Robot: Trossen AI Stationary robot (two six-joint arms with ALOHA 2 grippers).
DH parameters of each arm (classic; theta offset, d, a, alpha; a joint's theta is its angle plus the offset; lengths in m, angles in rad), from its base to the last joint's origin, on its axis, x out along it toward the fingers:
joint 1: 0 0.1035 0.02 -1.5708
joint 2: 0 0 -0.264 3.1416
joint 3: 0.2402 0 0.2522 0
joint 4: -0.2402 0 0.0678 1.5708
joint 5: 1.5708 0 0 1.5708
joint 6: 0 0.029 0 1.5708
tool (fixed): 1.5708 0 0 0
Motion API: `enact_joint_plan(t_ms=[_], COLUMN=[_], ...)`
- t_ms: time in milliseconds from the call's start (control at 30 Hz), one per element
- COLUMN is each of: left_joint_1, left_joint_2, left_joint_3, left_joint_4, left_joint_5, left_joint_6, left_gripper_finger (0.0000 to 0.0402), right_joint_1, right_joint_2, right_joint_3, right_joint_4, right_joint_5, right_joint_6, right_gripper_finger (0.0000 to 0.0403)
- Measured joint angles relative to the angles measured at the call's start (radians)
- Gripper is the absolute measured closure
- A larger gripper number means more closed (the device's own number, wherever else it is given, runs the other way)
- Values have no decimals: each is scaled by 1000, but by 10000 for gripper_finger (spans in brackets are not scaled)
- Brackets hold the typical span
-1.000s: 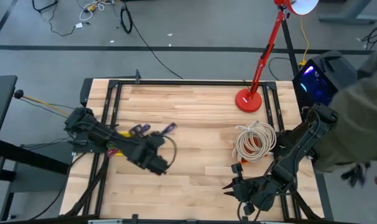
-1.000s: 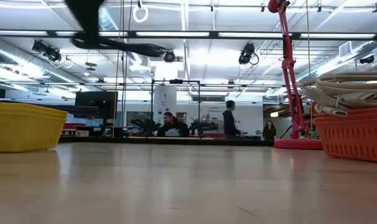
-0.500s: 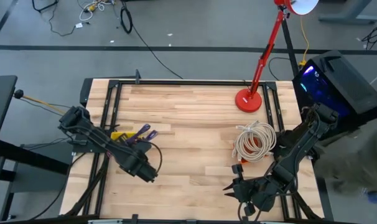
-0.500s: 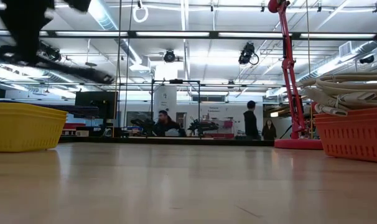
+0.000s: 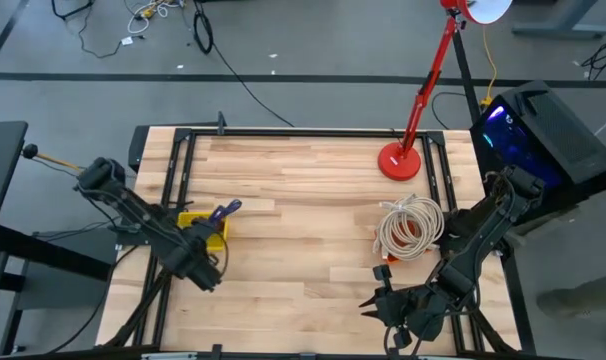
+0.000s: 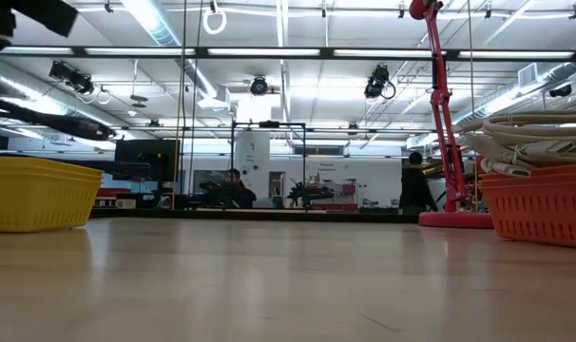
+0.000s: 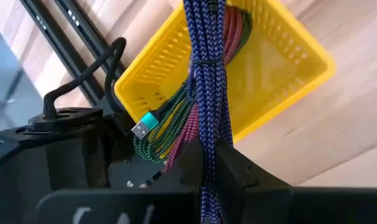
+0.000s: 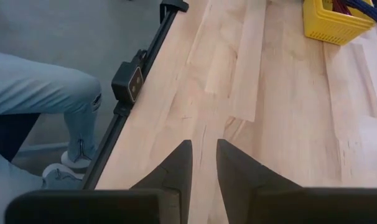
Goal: Pick & Place USB Port
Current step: Put the black and purple charger cable into the yellow bin
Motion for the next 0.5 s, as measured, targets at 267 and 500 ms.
enact_joint_plan(t_ms=[267, 500], left_joint_1=[-50, -49], left_joint_2=[-97, -97], left_joint_3=[-63, -133], left_joint_4=[1, 22], left_joint_5=[-4, 10], left_joint_6=[-119, -158], left_gripper_finger=[381, 381], right_joint_1=[0, 1], right_joint_2=[0, 0], right_joint_3=[0, 0], right_joint_4=[3, 4], right_joint_5=[0, 0], right_joint_6=[0, 0], right_gripper_finger=[328, 328])
